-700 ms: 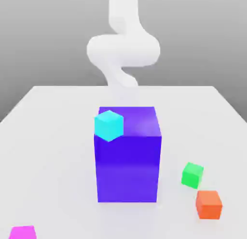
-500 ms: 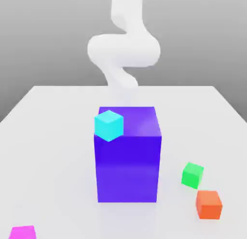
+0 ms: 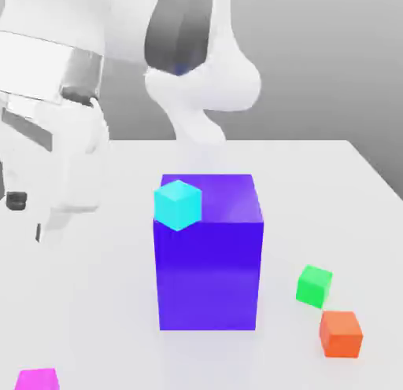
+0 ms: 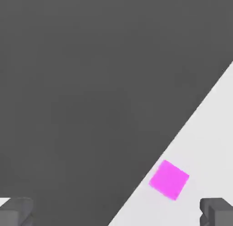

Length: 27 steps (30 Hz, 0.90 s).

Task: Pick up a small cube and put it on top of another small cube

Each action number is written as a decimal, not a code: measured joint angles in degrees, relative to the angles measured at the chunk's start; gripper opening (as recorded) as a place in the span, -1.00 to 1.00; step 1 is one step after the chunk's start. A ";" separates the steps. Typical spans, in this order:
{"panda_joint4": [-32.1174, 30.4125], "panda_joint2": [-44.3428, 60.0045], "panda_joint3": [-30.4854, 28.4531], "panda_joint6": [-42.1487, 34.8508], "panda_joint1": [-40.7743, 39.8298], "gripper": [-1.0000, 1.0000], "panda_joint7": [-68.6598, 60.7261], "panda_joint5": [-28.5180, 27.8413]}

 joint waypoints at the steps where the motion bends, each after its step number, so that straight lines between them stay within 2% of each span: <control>1: 0.21 1.97 -0.30 0.54 -0.24 0.00 1.51 0.27; 5: 0.98 9.66 -1.62 2.85 -1.25 0.00 6.65 2.69; 11: 2.16 20.67 -2.19 6.55 -4.01 0.00 11.80 9.62; 15: 3.90 29.01 -2.47 12.39 -4.22 0.00 12.65 10.31; 16: 4.14 30.12 -2.53 13.21 -4.17 -1.00 12.71 10.27; 22: 4.26 30.67 -2.56 13.75 -4.15 -1.00 12.73 10.27; 27: 2.74 23.05 -2.13 7.45 -4.47 -1.00 12.19 10.66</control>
